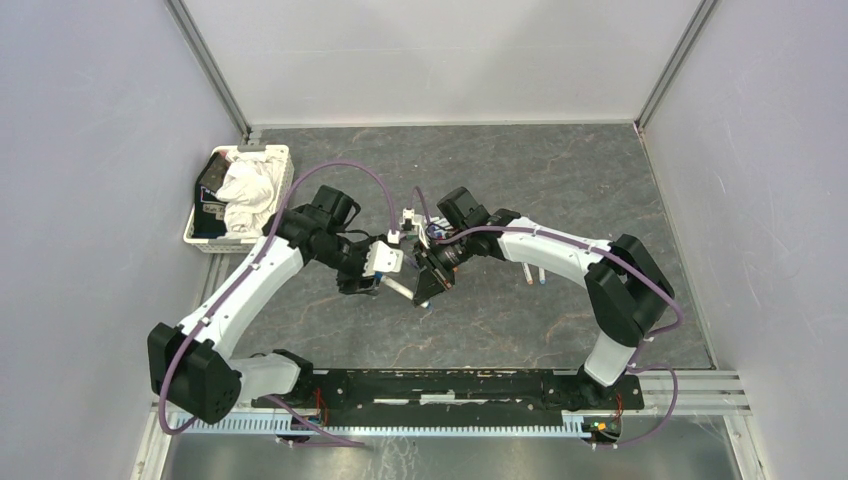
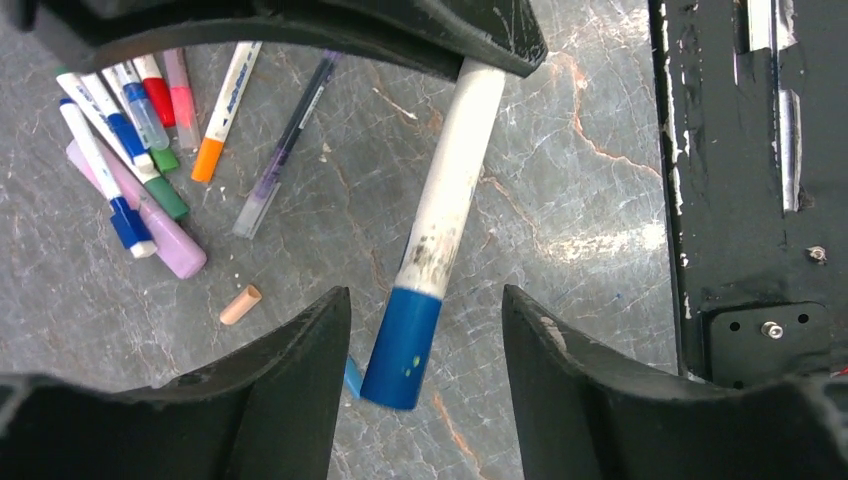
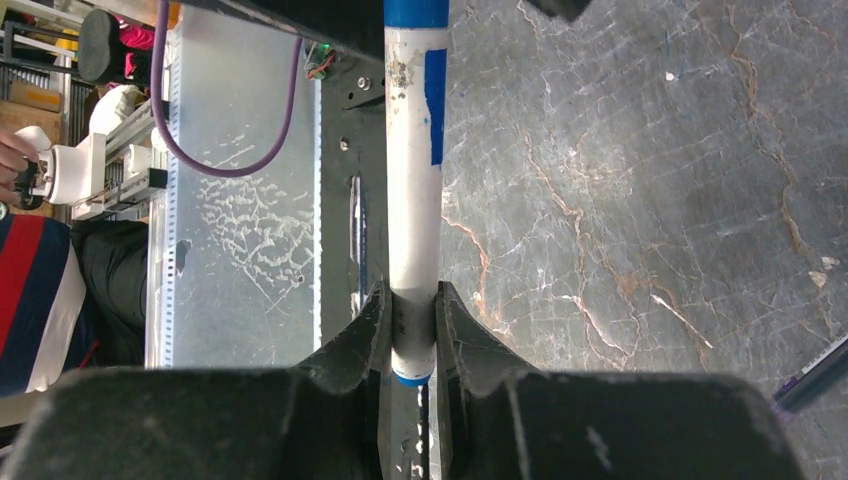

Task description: Open the pen caps

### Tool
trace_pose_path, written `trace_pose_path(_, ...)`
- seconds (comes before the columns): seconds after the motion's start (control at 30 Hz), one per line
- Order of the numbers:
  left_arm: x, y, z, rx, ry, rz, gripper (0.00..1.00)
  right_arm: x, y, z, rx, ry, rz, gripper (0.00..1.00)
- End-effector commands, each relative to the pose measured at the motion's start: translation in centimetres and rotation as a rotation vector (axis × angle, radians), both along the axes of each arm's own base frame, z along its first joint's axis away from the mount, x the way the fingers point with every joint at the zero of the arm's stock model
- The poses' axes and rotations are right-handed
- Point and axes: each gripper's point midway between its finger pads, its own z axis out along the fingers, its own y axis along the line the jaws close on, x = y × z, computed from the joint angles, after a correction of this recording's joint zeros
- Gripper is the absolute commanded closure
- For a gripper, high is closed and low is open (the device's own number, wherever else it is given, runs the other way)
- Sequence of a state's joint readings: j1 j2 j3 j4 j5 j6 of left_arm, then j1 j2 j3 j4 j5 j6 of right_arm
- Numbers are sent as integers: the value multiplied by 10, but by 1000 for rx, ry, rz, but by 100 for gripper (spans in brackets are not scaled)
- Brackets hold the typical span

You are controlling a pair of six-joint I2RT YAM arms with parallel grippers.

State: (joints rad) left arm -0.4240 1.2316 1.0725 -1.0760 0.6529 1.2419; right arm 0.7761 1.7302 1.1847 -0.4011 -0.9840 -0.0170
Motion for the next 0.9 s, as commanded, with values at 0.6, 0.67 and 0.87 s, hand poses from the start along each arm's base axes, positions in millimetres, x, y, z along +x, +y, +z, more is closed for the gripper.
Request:
trace_pose_path(0.6, -4, -8, 2, -1, -71, -22, 98, 2, 39, 46, 190, 93, 2, 54)
trace_pose_path(0.67, -8, -14, 6, -38, -46, -18, 98, 5, 48, 54, 236, 105, -3, 52)
trace_pose_path(0.87, -12, -18, 10, -69, -12, 6, 98, 2, 57, 52, 238, 139, 0, 61)
